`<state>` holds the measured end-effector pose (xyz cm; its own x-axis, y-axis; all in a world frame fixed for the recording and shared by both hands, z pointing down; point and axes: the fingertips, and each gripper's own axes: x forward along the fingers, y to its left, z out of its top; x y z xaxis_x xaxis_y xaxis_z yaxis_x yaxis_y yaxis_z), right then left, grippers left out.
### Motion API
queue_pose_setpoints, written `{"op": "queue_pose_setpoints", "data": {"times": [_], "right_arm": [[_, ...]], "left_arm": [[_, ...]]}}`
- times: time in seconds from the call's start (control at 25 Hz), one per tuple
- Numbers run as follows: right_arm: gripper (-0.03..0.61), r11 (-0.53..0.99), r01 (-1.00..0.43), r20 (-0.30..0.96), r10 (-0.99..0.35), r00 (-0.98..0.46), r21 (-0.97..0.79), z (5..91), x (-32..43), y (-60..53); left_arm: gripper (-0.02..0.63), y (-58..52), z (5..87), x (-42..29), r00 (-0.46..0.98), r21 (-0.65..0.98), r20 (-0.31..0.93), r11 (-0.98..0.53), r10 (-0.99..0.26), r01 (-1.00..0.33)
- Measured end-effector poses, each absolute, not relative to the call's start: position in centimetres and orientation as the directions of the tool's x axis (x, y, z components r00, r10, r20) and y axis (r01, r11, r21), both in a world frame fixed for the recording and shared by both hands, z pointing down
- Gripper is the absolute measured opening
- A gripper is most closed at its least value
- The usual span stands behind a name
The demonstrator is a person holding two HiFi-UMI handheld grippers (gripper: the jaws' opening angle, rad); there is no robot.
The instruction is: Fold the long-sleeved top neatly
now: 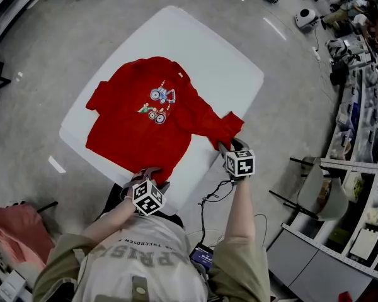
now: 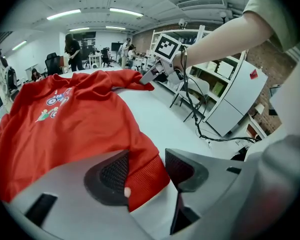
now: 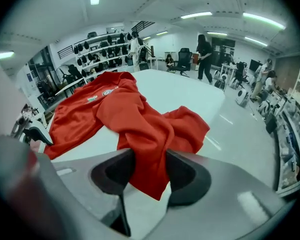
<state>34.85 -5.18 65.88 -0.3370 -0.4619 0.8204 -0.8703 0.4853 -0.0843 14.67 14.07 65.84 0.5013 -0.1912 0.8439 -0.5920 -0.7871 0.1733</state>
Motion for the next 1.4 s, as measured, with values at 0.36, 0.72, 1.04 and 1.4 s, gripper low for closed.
{"op": "queue_pose_setpoints", "data": {"times": [0.36, 0.72, 1.04, 1.4], "right_arm": [[0.038, 0.529, -0.848, 0.752, -0.559, -0.35, -0.002, 60.3, 36.3, -12.8], [0.038, 0.613, -0.785, 0.778, -0.535, -0.33, 0.088, 59.8, 33.7, -23.7], [0.275, 0.621, -0.784, 0.781, -0.494, -0.383, 0.008, 61.9, 33.7, -22.6], [0.276, 0.217, -0.947, 0.694, -0.645, -0.321, -0.237, 62.8, 43.4, -16.3]], "left_arm": [[0.233, 14.1, 66.0, 14.6, 0.483, 0.168, 0.858, -0.79, -0.178, -0.59], [0.233, 14.2, 66.1, 14.6, 0.474, 0.173, 0.863, -0.778, -0.176, -0.603], [0.233, 14.0, 66.0, 14.6, 0.481, 0.197, 0.859, -0.754, -0.176, -0.627], [0.238, 13.8, 64.8, 14.8, 0.497, 0.194, 0.848, -0.763, -0.185, -0.616]]}}
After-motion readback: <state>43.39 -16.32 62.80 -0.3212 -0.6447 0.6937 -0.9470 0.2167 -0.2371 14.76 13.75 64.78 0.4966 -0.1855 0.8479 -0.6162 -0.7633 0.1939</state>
